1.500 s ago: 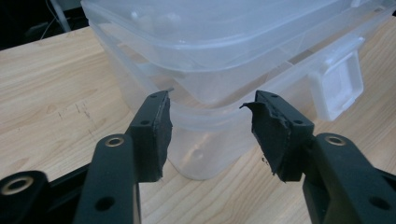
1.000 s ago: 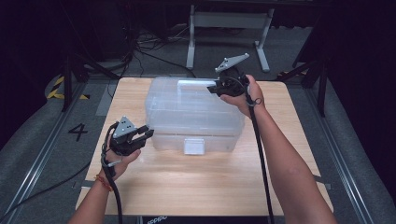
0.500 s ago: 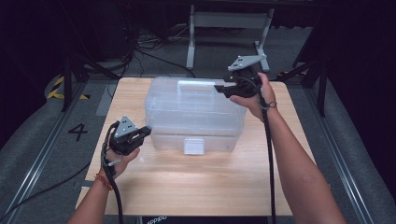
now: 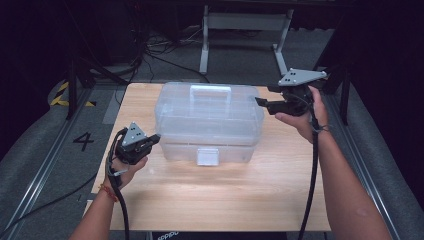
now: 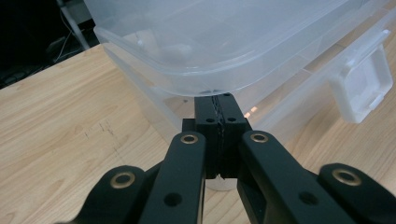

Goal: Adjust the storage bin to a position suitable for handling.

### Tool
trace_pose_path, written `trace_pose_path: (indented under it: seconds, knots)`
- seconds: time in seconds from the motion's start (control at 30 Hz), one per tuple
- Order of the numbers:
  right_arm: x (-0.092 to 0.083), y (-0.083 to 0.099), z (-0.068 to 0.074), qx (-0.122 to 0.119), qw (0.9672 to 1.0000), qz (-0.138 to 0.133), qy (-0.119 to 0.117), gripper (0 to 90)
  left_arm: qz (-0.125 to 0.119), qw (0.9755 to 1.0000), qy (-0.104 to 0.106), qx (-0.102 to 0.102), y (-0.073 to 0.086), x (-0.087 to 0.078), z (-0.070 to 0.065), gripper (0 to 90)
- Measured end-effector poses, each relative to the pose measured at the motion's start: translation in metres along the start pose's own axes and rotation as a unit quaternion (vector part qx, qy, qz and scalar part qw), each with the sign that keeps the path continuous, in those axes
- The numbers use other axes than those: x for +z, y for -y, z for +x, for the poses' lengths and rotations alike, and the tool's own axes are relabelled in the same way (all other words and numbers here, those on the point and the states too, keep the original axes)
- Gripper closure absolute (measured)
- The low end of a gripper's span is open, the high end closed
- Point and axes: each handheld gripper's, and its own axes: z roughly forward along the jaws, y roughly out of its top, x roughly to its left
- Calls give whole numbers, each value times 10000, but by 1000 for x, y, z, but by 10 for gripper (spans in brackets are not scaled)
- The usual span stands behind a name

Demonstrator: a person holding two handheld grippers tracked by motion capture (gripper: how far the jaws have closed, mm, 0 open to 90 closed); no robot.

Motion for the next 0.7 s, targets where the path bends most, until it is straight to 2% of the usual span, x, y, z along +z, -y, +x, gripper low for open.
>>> trace_pose_path:
  seconds: [0.13,0.27,0.37,0.7]
  knots:
    - [-10,16,0,-48,9999,-36,87,386,-9,10000,-5,30,-3,-1,1,898]
    - [-18,33,1,57,9999,-134,89,383,-4,10000,-4,55,-6,-2,2,898]
    - [-20,45,4,12,9998,-91,181,381,-14,10000,-11,64,-9,-3,3,898]
    - [-16,81,10,279,9995,-149,16,381,-52,9999,-32,95,-15,-5,5,898]
